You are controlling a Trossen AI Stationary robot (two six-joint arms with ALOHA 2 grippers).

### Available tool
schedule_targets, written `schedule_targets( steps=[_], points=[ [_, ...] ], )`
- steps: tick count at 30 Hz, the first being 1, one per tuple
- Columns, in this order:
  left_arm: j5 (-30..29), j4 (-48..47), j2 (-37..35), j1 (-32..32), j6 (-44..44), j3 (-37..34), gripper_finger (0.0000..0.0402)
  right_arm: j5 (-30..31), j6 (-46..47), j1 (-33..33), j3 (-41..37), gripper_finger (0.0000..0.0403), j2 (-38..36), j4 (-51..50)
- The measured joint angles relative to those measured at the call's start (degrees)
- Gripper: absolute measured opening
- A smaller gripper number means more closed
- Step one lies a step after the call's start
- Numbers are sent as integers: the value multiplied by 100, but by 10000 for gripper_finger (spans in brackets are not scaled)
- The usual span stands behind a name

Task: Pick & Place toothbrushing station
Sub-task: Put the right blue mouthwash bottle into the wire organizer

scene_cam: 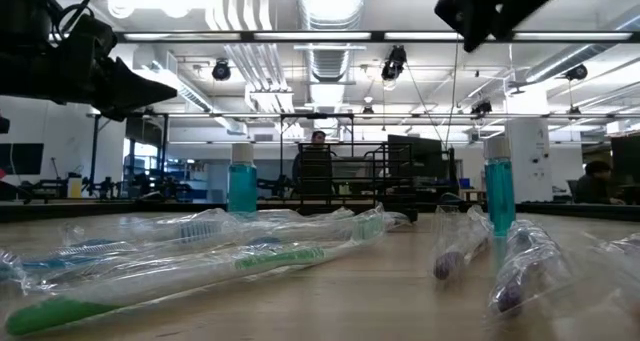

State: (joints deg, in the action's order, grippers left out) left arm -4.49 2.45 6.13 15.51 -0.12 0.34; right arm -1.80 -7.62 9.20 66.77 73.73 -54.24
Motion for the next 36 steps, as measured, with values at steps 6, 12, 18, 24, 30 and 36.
schedule_targets(
  steps=[6,12,18,24,30,36],
  points=[
    [28,-82,2,-1,-3,0,5,-33,-31,272,-221,196,320,123],
    [28,-86,2,-1,-7,0,5,-70,-414,329,-305,199,640,260],
    [28,-91,2,0,-11,0,5,-168,-605,316,-367,199,1048,260],
    [38,-97,2,0,-62,0,5,-126,-763,316,-338,199,1272,269],
    [47,-102,2,0,-103,0,5,-120,-806,279,-361,199,1259,273],
    [52,-104,2,-2,-103,0,5,-98,-914,84,-532,199,1268,311]
  ],
)
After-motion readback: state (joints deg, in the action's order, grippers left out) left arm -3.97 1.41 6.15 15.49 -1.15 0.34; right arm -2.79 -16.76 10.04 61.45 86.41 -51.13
